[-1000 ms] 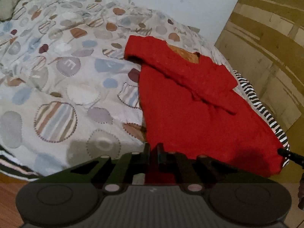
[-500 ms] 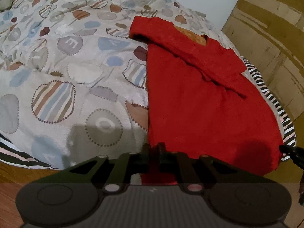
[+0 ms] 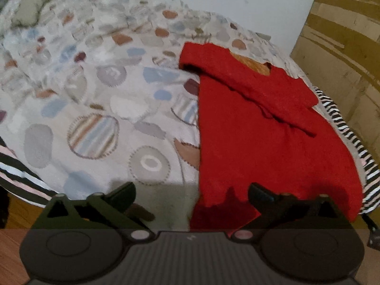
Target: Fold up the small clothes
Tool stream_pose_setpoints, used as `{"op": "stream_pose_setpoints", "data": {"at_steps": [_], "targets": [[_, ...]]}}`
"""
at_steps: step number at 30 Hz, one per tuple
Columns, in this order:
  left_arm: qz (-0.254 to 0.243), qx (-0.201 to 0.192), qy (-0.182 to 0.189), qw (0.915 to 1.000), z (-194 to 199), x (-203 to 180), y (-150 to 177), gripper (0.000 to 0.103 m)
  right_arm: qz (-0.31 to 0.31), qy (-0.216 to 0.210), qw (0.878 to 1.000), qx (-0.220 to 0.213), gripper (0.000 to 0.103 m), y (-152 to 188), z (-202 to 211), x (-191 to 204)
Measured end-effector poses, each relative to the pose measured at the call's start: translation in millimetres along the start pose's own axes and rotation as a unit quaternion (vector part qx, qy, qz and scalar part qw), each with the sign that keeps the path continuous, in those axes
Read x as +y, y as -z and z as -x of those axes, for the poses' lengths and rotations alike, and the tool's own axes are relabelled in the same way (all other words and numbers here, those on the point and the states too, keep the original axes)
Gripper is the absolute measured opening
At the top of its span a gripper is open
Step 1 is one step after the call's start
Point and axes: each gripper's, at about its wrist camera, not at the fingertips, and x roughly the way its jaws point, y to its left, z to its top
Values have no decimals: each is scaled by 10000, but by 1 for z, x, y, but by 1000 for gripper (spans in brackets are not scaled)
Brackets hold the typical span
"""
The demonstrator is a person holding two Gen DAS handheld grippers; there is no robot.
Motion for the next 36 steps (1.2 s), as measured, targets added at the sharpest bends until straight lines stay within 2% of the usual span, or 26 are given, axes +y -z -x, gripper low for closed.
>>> {"op": "stream_pose_setpoints", "data": {"at_steps": [2,5,12,14,16,20,24,28,29,30,31,32,33,36], "targets": [[-120,-5,-125,9998,2,-3,0,102,719,159,9972,-127,95,6,4,17],[-274,87,-256,9993,1,-8,1,102,1701,477,9839,-271,97,18,5,46],[-310,192,-316,9988,1,-5,2,103,2820,488,9582,-53,99,48,-18,84],[-273,221,-348,9988,1,-4,2,103,3225,654,9443,-95,99,58,-28,91],[-226,279,-316,9989,1,-2,2,103,3685,957,9245,-189,99,67,-40,97],[-140,353,-277,9989,2,1,4,102,4264,1415,8924,-413,98,75,-59,100],[-179,342,-312,9988,2,1,7,102,4545,1490,8747,-775,85,76,-62,93],[-141,355,-230,9990,1,1,10,102,4927,1432,8496,-1218,73,81,-53,90],[-122,368,-207,9990,0,0,11,102,4967,1390,8474,-1263,65,82,-51,91],[-111,376,-189,9991,0,-1,12,102,4993,1339,8465,-1271,54,82,-50,91],[-115,365,-169,9991,0,-2,14,102,5009,1283,8469,-1238,46,83,-51,91],[-134,317,-153,9993,2,-3,15,102,4998,1235,8489,-1200,28,82,-49,90],[-182,208,-147,9995,5,-5,17,102,4930,1186,8537,-1187,16,79,-47,89],[-568,-268,-126,9979,15,-16,22,102,4492,968,8805,-1167,14,59,-35,75]]}}
